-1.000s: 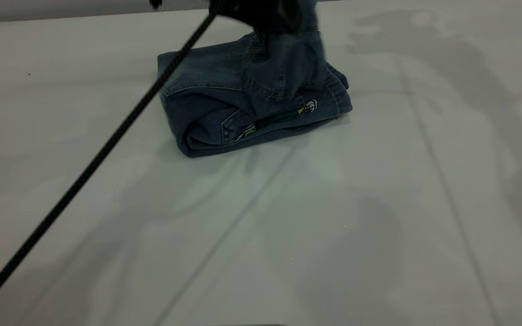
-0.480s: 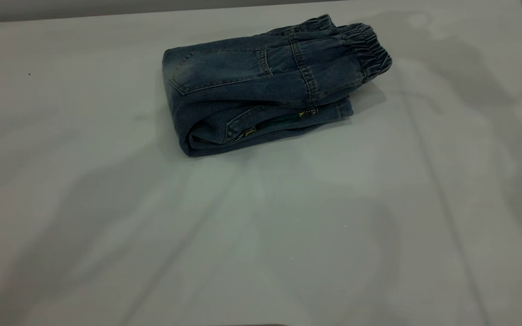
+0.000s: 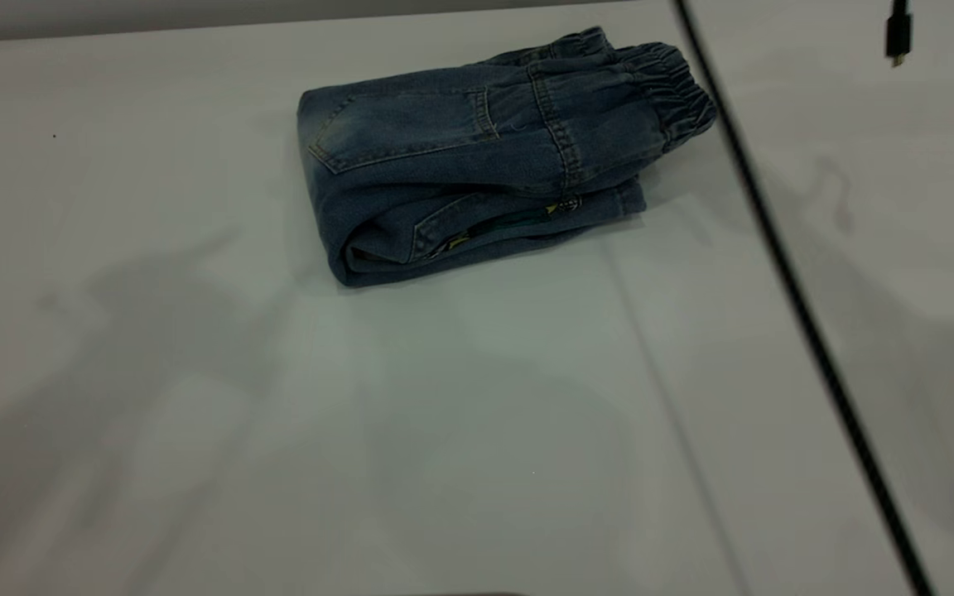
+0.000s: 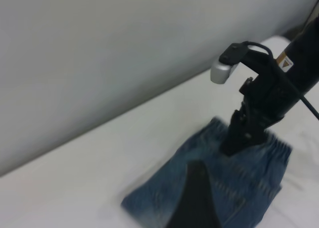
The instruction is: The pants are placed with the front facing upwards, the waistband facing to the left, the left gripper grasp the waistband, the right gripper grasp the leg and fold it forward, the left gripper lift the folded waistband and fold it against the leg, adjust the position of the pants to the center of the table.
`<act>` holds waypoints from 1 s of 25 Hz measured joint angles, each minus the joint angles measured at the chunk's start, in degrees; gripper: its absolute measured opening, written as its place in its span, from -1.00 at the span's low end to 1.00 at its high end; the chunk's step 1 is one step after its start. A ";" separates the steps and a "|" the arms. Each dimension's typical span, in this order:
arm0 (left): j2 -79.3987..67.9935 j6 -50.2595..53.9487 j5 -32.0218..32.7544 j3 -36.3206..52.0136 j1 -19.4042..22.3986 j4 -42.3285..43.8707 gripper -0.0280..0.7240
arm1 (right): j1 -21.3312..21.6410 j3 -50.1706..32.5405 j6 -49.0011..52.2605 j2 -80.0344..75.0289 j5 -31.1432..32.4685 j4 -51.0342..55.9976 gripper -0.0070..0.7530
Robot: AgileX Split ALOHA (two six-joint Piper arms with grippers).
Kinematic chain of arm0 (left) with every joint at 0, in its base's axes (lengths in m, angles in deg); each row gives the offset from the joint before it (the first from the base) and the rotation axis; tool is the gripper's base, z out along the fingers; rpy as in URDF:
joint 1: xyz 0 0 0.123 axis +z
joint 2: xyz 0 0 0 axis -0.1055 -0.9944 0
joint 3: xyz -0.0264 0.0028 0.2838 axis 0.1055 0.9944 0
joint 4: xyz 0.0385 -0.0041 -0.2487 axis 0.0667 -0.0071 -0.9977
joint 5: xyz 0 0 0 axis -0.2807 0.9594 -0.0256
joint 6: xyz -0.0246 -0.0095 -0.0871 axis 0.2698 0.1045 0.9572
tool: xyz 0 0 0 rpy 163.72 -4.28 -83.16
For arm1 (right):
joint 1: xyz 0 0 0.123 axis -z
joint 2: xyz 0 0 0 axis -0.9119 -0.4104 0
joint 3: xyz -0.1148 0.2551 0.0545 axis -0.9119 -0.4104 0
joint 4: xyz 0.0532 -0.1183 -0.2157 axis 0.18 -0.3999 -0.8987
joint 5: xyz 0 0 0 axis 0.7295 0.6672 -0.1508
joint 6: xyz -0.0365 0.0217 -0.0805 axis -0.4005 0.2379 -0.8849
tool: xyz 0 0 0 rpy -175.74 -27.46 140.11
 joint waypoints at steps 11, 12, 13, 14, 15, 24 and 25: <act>-0.23 3.48 3.76 0.00 0.06 3.93 0.55 | -6.58 -1.11 2.12 0.00 -0.30 -9.08 0.16; -0.23 3.48 3.76 0.00 0.06 3.93 0.55 | -7.24 -1.11 2.97 0.00 -0.30 -10.85 0.16; -0.23 3.50 3.76 0.00 0.06 3.93 0.55 | -7.72 -1.11 3.63 0.00 -0.30 -12.34 0.16; -0.29 3.50 3.76 0.00 0.06 3.94 0.55 | -7.99 -1.11 3.91 0.00 -0.30 -13.67 0.16; -0.29 3.50 3.76 0.00 0.06 3.94 0.55 | -8.26 -1.11 4.23 0.00 -0.30 -14.73 0.16; -2.11 3.55 4.68 0.13 0.06 3.94 0.52 | -8.53 -1.11 4.90 -7.04 -0.60 -18.81 0.16; -2.23 3.55 4.68 0.19 0.06 3.94 0.51 | -8.53 -1.11 4.97 -8.00 -0.74 -18.81 0.15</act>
